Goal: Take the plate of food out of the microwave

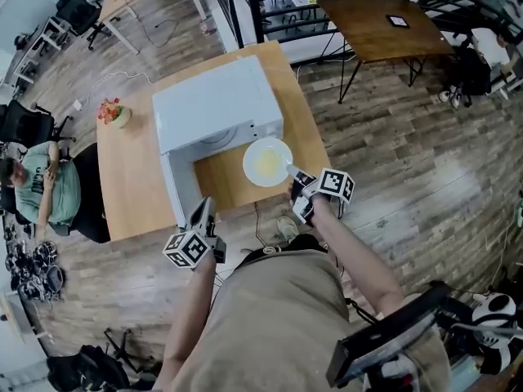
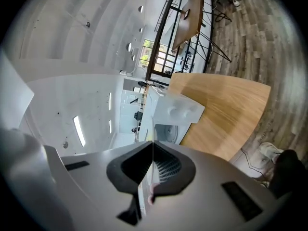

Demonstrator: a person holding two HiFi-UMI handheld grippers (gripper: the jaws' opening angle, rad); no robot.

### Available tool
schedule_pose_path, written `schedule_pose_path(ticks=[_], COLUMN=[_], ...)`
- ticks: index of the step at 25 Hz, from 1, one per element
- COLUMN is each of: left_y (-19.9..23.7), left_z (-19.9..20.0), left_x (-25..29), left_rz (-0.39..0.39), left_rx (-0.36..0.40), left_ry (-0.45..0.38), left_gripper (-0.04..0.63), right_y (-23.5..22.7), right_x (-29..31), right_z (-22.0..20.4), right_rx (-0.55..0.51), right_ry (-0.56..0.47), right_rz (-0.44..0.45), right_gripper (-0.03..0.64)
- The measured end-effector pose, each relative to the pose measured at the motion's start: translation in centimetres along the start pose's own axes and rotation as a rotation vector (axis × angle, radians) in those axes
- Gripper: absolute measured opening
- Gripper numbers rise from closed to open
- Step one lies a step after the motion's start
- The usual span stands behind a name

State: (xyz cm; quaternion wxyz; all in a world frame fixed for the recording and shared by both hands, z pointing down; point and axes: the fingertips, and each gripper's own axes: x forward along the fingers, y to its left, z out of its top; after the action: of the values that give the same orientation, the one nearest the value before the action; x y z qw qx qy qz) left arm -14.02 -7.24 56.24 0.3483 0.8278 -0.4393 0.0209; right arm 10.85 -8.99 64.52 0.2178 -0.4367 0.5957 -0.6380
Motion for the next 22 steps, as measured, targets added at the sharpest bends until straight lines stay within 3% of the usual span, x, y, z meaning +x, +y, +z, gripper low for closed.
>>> schedule_pose_path(ticks=[12, 22], left_y=[1.4, 2.7], left_z=[-1.9, -2.8], left_x=[0.6, 1.0], left_rz=[0.095, 0.165], left_rx=[-0.014, -0.010], left_ry=[-0.010, -0.021], left_gripper=[0.005, 0.005], right_y=[-6.6, -11.9], right_x=[7.0, 12.5], right_z=[-2.4, -2.9], right_rx=[-0.012, -0.081], right_ry=[0.168, 0.247], right_rz=[-0.072, -0.108], right_gripper=[0.014, 0.014])
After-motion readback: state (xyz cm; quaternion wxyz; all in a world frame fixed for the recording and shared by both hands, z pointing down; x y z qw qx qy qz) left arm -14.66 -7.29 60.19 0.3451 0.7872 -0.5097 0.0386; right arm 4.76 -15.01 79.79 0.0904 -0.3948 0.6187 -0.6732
